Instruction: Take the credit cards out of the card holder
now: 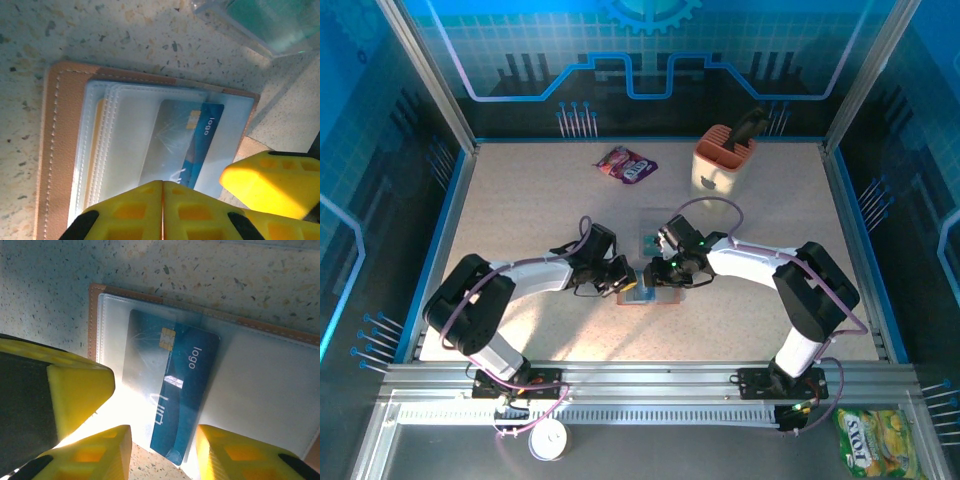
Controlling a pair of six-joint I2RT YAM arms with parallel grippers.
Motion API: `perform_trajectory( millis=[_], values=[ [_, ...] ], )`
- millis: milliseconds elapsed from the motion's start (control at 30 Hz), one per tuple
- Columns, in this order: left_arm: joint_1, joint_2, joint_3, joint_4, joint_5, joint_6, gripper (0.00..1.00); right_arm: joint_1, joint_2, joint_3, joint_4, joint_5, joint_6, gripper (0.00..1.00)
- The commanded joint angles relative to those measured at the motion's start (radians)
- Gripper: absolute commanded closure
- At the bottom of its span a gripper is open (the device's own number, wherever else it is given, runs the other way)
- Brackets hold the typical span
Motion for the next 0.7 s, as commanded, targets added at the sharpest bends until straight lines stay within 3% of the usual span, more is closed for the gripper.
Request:
perform_trajectory(
  millis=[0, 667],
  values=[
    [-0.003, 0.027, 0.007, -0.037, -0.017, 0.025, 0.91, -0.007, -0.020, -0.004, 0.001, -0.010, -0.004, 0.60],
    [-0.003, 0.049, -0.003, -0.055, -0.039, 0.032, 0.92, -0.038, 0.022, -0.064, 0.125, -0.095, 0.050, 0.60]
  ],
)
